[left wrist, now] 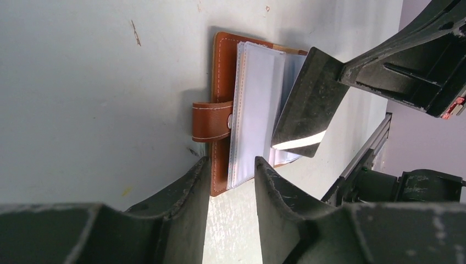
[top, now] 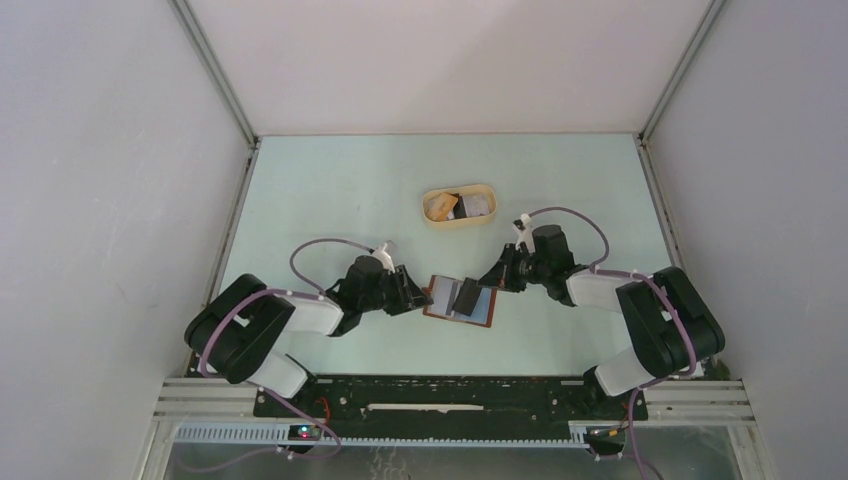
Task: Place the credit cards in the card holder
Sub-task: Insert the credit card into the card holder.
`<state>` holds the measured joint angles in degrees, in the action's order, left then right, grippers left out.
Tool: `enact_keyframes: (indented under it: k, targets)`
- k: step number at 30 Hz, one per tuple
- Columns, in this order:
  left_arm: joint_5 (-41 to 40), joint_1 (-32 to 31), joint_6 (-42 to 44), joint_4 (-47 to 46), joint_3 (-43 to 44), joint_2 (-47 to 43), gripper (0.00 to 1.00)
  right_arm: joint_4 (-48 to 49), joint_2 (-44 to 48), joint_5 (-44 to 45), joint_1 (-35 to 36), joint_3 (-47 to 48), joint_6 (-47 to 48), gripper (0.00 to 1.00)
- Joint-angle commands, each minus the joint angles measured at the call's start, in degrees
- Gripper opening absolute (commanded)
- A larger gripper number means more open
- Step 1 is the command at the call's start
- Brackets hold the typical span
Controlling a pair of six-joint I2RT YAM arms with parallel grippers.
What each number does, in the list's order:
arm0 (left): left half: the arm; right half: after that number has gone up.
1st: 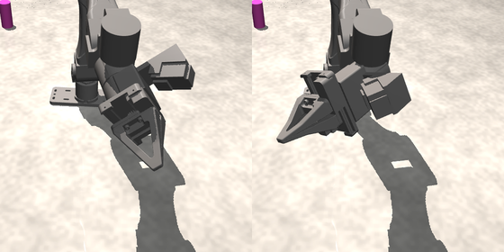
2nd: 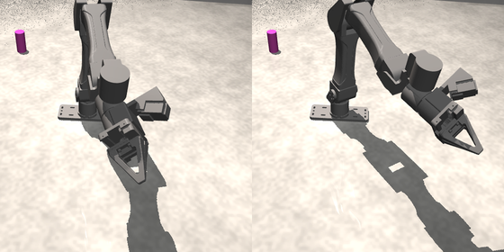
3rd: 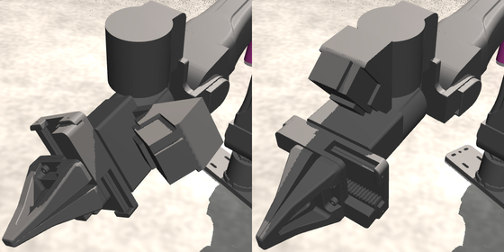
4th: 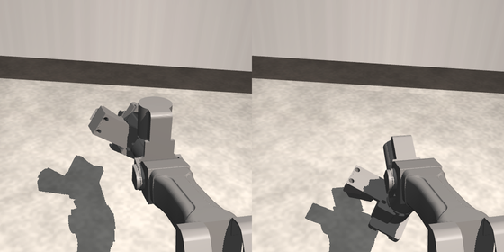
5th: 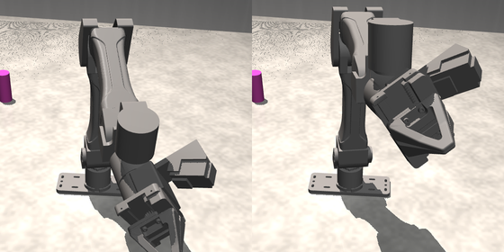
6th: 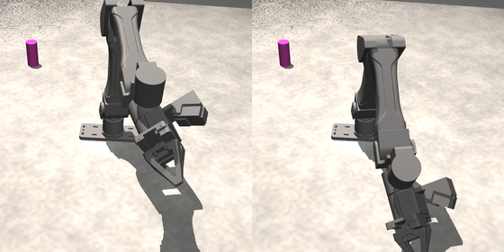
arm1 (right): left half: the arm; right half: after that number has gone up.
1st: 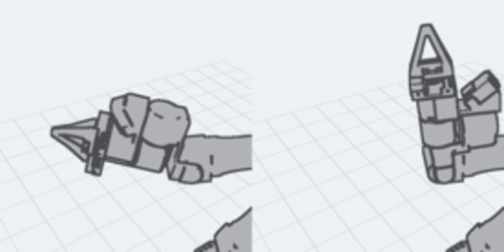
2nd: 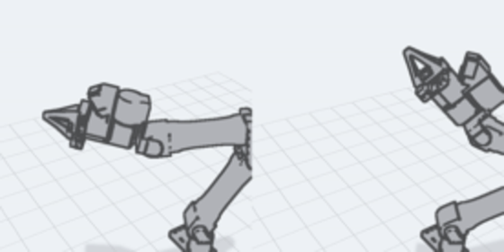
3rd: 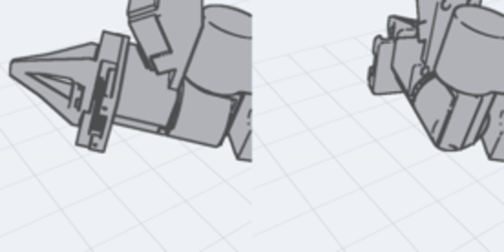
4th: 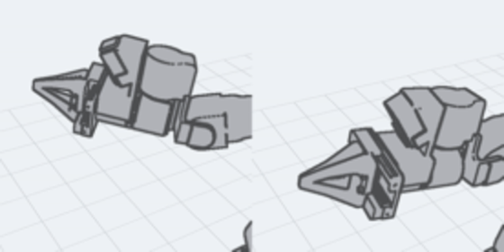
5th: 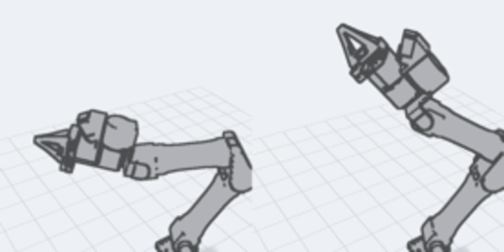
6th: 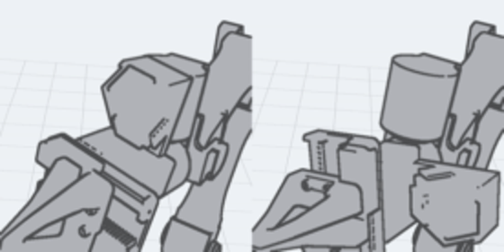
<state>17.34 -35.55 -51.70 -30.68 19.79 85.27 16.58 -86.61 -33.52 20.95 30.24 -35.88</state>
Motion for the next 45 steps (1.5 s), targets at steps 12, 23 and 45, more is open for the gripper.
enact_keyframes:
  k: [12,23,45]
  targets:
    - [1.5,-0.04,0.1,3.93,2.88,2.03,0.31,0.89,-4.08,-1.56,1.81,0.95,-1.0,0.0]
    - [3.2,-0.57,0.46,3.71,4.27,3.48,0.31,0.58,-9.09,-3.6,1.99,4.14,-3.4,0.0]
    - [4.36,-0.74,-0.76,2.91,5.58,5.18,0.3,-4.64,-14.89,-9.27,3.21,12.03,2.93,0.42]
